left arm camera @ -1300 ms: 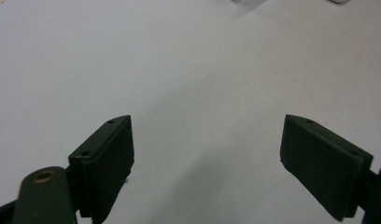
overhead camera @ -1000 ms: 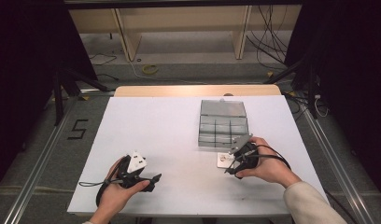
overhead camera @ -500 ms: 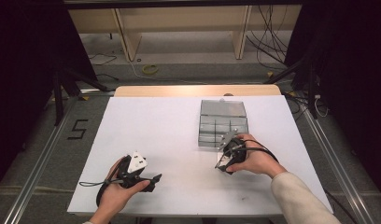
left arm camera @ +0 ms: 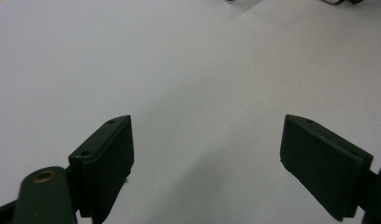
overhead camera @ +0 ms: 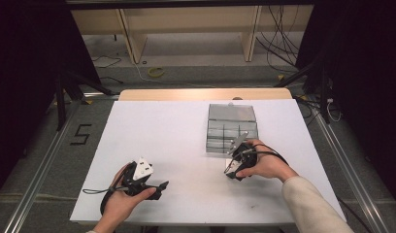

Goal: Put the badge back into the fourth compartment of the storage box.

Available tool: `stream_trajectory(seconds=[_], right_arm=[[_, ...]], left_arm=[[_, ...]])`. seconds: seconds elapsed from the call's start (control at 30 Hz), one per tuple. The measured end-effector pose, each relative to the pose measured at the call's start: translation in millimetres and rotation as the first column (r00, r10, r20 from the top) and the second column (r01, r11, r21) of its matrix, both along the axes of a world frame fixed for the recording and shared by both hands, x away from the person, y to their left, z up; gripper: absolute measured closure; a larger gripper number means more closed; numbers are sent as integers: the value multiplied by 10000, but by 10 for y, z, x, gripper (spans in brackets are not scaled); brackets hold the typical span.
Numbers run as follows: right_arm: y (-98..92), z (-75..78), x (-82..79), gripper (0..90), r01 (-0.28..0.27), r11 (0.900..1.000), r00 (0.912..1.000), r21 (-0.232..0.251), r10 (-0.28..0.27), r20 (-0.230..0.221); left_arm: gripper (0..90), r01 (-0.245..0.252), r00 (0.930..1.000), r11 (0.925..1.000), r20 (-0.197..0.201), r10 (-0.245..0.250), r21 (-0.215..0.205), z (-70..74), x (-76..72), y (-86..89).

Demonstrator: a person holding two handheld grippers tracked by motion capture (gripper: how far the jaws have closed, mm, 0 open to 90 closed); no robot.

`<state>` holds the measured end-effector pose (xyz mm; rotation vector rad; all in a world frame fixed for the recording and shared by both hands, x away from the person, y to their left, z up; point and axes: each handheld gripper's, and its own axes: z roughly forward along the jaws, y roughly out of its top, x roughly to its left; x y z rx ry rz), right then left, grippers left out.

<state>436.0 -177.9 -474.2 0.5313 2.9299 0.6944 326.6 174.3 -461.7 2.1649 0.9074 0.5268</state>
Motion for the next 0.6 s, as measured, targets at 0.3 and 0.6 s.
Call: stream_trajectory(seconds=[0.3,0.6], right_arm=[[6,21,-5,263,80,9998,10000,-200,-79,51],[82,70,-36,335,347,9973,9994,-646,-351,-55]], left_arm=[[170,23,10000,10000,1,-23,21,4,-2,-4],[170,35,10000,10000,52,-35,-27,4,-4,-12]])
